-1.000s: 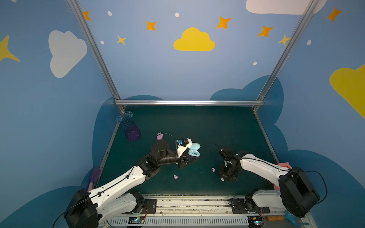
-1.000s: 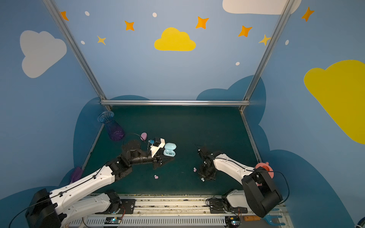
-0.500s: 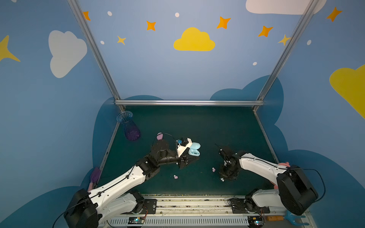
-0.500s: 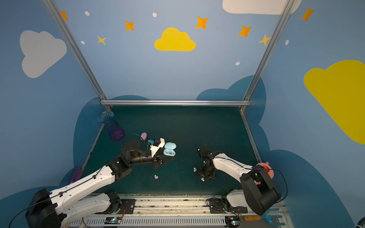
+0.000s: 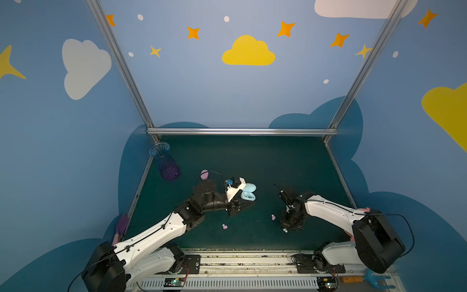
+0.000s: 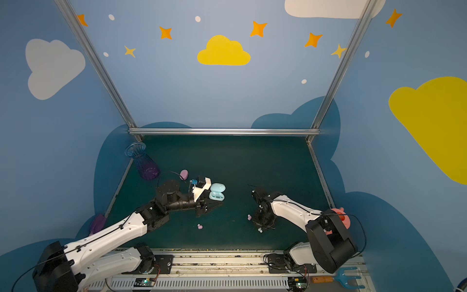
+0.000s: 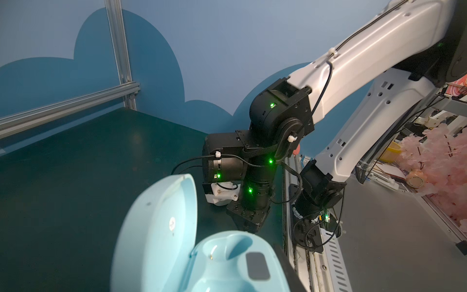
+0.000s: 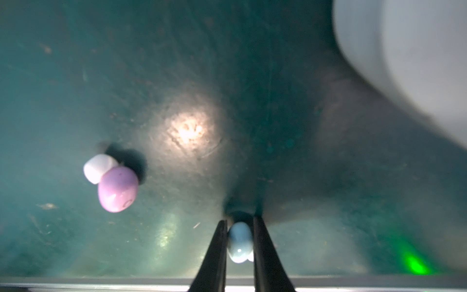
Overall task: Insert wireless bluetooth earbuds into charging case
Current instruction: Pick up the wireless bluetooth earbud from the bottom-right of the table.
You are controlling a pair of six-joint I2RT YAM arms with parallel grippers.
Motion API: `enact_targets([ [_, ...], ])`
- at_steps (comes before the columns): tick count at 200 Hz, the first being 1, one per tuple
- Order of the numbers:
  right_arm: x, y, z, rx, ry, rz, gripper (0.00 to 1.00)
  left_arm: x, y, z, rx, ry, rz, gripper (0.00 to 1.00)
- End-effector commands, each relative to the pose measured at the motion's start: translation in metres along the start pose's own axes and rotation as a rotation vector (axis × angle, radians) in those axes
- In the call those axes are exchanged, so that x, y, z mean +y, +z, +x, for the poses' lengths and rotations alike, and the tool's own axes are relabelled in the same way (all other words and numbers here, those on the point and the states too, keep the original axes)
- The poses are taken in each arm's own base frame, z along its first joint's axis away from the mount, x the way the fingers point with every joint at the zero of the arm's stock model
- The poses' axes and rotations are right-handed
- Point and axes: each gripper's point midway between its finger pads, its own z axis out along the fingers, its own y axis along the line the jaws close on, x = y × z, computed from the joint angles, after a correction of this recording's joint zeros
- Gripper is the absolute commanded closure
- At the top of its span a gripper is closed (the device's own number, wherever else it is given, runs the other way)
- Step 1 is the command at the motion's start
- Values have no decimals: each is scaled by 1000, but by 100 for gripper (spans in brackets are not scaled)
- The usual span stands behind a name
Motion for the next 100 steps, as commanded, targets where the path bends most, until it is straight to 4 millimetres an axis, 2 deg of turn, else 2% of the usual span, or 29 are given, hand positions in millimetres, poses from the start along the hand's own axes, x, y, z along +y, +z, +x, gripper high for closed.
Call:
enact_targets([
  [1,2,3,4,17,-12,-7,85,-1,-1,-5,-24,9,1,82],
  [16,2,-5,2,-11,-19,-18,85,-2,0,-5,-27,8,6,82],
  [22,11,-16,-6,-47,-28,-46,85,-2,0,-6,-31,9,10,82],
  [48,25,-49,-19,-141,-60,-122,86,-4,2,-10,-52,15,28,82],
  [80,47,-102,-28,-249,-117,-244,87,-6,9,-16,-78,26,52,82],
  [100,67,-144,-32,-335,-169,-360,87,-8,13,-20,-98,38,70,82],
])
